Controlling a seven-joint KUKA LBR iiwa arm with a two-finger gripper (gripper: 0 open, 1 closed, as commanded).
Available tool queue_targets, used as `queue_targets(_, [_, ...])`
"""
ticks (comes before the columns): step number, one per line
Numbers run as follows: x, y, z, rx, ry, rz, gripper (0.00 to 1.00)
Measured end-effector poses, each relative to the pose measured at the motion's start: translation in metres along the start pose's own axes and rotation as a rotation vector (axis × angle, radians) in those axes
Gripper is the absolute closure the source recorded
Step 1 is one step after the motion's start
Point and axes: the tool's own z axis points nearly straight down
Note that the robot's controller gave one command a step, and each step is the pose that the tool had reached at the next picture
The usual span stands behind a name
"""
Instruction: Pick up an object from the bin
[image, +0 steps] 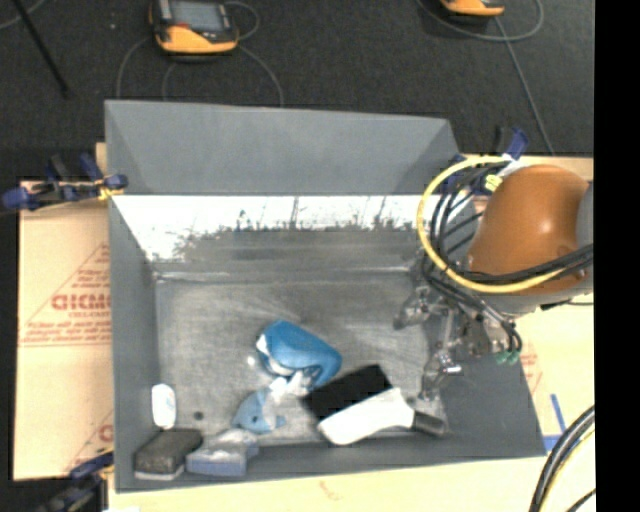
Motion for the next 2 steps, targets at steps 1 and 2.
queue_targets(1, [-0.004,0.042,0.03,-0.002,0.003,-0.265,0.0])
queue_targets(2, [0.022,0.059,0.068,-0.004,0.005,-0.284,0.0])
